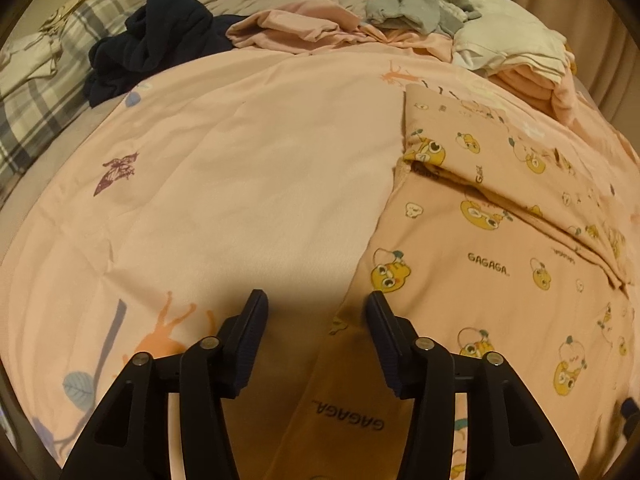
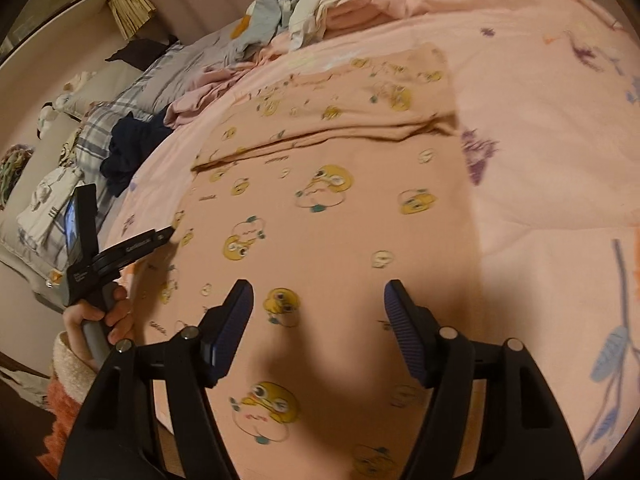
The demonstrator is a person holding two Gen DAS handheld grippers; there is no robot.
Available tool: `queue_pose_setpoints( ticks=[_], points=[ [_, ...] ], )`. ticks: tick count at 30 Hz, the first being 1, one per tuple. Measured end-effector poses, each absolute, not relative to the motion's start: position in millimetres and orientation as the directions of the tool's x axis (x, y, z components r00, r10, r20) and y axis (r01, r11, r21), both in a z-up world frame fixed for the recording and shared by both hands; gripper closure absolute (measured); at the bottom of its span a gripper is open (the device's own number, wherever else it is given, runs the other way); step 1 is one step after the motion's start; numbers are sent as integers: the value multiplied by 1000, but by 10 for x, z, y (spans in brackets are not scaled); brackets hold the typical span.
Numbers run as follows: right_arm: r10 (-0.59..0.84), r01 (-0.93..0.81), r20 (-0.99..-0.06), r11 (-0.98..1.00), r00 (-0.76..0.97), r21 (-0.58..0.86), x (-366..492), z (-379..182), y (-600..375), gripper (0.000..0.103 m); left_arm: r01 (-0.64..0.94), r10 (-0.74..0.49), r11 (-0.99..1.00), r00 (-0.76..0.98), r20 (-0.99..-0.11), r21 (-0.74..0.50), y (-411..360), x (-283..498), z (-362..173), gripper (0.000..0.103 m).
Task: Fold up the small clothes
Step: 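Grasp the folded onesie edge with the left tool and lift it over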
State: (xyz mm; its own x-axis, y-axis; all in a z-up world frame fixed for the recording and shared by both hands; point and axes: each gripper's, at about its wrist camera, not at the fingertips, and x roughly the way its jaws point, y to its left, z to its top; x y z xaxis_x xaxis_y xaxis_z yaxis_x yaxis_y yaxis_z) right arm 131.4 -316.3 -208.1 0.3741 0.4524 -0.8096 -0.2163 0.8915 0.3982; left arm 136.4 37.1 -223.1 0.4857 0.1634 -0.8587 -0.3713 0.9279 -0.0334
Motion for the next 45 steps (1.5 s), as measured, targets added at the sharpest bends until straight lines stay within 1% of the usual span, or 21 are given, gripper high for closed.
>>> queue_pose_setpoints(
  ticks=[2, 6, 9, 12, 13, 17, 19, 22, 27, 30, 31, 35, 37, 39, 40, 41, 42, 43, 44, 45],
  points=[
    [425, -206, -818, 905, 389, 372, 1250, -2063, -3219, 35, -376, 165, 926, 479, -862, -32, 373, 1354, -2228, 48],
    [425, -193, -831, 905, 360, 379, 1161, -2134, -3304, 32, -365, 156, 931, 479, -864, -34, 358, 1222, -2218, 47],
    [394, -175, -844, 919, 364, 353, 1117, -2170, -3336, 32, -364, 107, 928, 472, -875, -83, 404, 1096, -2189, 47],
    [396, -158, -835, 918, 383, 363, 1087, -2146, -3395, 32, -356, 30, 921, 469, -883, -158, 479, 1000, -2158, 47],
    [396, -144, -833, 918, 387, 370, 1081, -2140, -3430, 32, -345, -15, 916, 480, -877, -204, 525, 937, -2147, 47],
    [412, -82, -827, 907, 384, 414, 1038, -2148, -3617, 32, -322, -127, 888, 514, -849, -328, 654, 747, -2165, 47],
    [422, -58, -823, 899, 381, 434, 991, -2163, -3729, 31, -307, -205, 859, 528, -824, -409, 752, 633, -2189, 47],
    [441, 0, -820, 881, 365, 474, 933, -2212, -3932, 31, -270, -312, 826, 512, -800, -495, 858, 539, -2192, 47],
    [527, 67, -777, 811, 345, 581, 844, -2300, -4162, 31, -237, -485, 722, 495, -721, -649, 977, 383, -2267, 46],
    [545, 64, -772, 802, 326, 593, 767, -2311, -4128, 30, -203, -523, 717, 477, -707, -667, 965, 311, -2264, 46],
    [552, 50, -770, 802, 319, 595, 738, -2302, -4092, 29, -193, -542, 712, 460, -703, -675, 933, 307, -2259, 46],
    [606, -2, -749, 777, 267, 629, 701, -2331, -3919, 29, -138, -660, 668, 345, -668, -731, 740, 353, -2320, 46],
    [619, -19, -743, 771, 255, 636, 708, -2346, -3855, 29, -112, -650, 696, 321, -689, -709, 611, 393, -2324, 46],
    [641, -36, -727, 756, 246, 654, 703, -2353, -3818, 29, -102, -650, 697, 327, -686, -710, 555, 404, -2297, 46],
    [657, -39, -715, 743, 239, 669, 698, -2360, -3810, 31, -103, -667, 679, 328, -669, -727, 537, 412, -2298, 46],
    [674, -37, -701, 726, 232, 686, 696, -2373, -3809, 37, -107, -684, 660, 325, -654, -743, 527, 419, -2316, 46],
    [681, -35, -696, 720, 228, 693, 705, -2384, -3810, 40, -104, -695, 650, 321, -644, -753, 514, 429, -2329, 46],
    [678, -30, -699, 723, 228, 690, 708, -2396, -3820, 47, -96, -698, 648, 320, -640, -755, 507, 430, -2336, 47],
    [669, -26, -706, 730, 231, 683, 710, -2413, -3837, 57, -87, -697, 653, 321, -641, -753, 486, 437, -2333, 53],
    [664, -20, -711, 734, 231, 679, 718, -2429, -3856, 62, -89, -691, 658, 325, -646, -748, 484, 430, -2335, 58]
  ],
)
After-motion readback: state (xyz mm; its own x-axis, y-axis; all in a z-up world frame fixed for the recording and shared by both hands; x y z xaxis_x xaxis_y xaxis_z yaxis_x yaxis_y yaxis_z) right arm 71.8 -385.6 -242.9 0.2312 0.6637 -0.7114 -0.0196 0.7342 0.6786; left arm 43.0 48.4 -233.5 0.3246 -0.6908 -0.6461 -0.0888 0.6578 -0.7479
